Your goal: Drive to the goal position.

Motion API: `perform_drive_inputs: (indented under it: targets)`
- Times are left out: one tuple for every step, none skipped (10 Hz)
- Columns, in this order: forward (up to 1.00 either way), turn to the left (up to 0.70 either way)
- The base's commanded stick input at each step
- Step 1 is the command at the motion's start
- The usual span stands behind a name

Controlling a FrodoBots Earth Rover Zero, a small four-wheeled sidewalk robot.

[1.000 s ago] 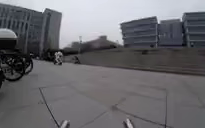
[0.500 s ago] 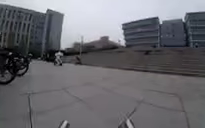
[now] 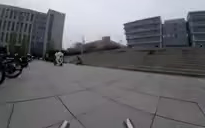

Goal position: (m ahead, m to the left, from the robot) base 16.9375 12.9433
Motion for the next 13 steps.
perform_drive_inputs:
  targets:
    - [0.85, 0.22]
    - [0.85, 0.34]
    - [0.85, 0.34]
    - [0.85, 0.34]
    - [0.85, 0.16]
    - [0.85, 0.00]
    - [0.85, 0.00]
    - [0.85, 0.00]
    - [0.85, 0.00]
    - [0.85, 0.00]
    - [0.85, 0.00]
    - [0.85, 0.00]
    - [0.85, 0.00]
